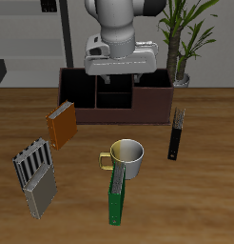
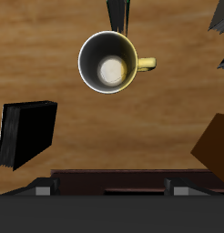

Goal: Place the black book into the back desk caddy's back compartment and place the striped book into the back desk caddy's right compartment

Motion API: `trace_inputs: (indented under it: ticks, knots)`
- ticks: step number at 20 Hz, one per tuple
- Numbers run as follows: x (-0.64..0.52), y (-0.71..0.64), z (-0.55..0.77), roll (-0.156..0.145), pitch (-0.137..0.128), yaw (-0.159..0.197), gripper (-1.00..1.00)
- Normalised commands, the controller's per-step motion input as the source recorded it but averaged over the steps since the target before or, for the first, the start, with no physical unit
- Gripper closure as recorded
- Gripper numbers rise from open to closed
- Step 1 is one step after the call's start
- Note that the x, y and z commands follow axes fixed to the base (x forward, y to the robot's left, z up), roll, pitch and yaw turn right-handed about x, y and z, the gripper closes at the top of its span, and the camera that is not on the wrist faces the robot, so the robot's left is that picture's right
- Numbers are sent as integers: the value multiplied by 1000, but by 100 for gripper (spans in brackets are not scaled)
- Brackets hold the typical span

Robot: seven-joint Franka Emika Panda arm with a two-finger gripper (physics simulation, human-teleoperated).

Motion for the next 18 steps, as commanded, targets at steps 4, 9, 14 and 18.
trace_inputs:
  ticks: [4, 9, 14, 18]
  knots:
    - [77, -185, 19, -44, -5, 19, -100]
    - [192, -236, 45, -55, 2, -4, -100]
    - [124, -236, -3, -37, -2, -32, -100]
    - [-35, 111, -123, -111, -56, -7, -100]
